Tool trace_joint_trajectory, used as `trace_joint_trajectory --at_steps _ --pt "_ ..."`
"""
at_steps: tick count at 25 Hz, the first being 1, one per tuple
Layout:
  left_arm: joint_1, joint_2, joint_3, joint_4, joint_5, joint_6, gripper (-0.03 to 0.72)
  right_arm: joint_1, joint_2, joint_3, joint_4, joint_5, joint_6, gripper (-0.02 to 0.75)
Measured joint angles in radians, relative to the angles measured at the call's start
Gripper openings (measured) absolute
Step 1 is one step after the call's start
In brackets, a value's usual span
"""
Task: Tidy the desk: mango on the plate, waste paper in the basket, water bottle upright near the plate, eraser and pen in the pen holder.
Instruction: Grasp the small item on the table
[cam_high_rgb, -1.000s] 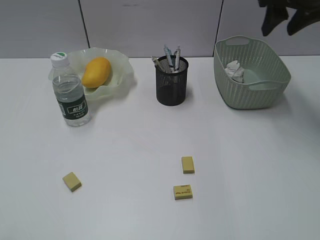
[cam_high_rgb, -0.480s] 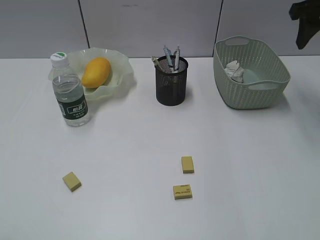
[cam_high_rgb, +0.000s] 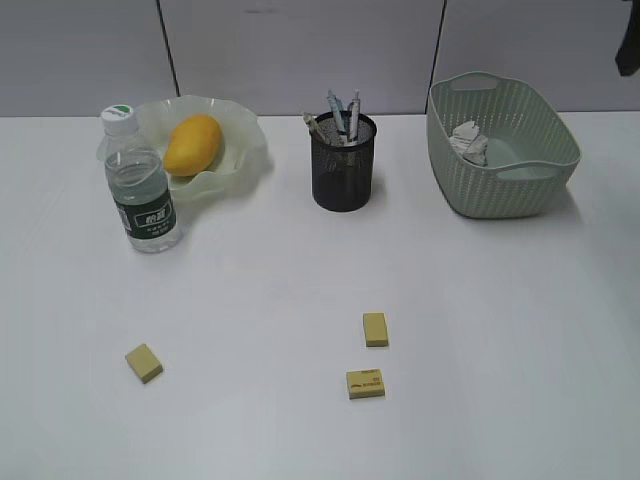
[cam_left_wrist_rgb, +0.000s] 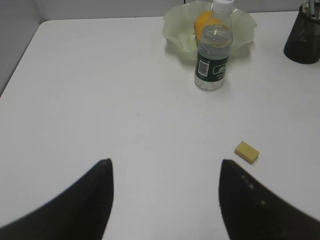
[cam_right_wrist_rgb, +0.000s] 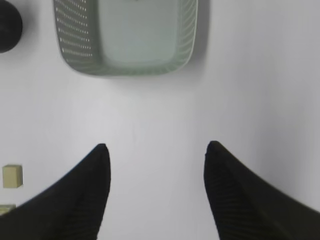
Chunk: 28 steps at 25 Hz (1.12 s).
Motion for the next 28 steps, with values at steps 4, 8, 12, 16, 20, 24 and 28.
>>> trace_joint_trajectory --at_steps 4,8,12,16,20,24,28 --pt "0.0 0.0 0.0 0.0 0.0 0.0 0.502 0.0 -0.167 0.183 0.038 -0.001 0.0 0.478" --pt "0.0 0.0 0.0 0.0 0.0 0.0 0.502 0.0 -0.356 0.411 0.078 -0.02 -0.022 0.478" --pt "0.0 0.0 0.0 0.0 0.0 0.0 0.502 0.0 -0.539 0.61 0.082 -0.025 -0.032 0.478" --pt "0.0 0.0 0.0 0.0 0.0 0.0 0.502 0.0 -0.723 0.748 0.083 -0.025 -0.034 0.478" --pt "0.0 0.0 0.0 0.0 0.0 0.0 0.502 0.0 -0.907 0.842 0.083 -0.018 -0.034 0.478" --pt "0.0 0.0 0.0 0.0 0.0 0.0 0.502 0.0 -1.116 0.912 0.084 -0.015 -0.034 0.478" --pt "0.0 0.0 0.0 0.0 0.0 0.0 0.502 0.0 -1.305 0.938 0.084 -0.014 -0.034 0.478"
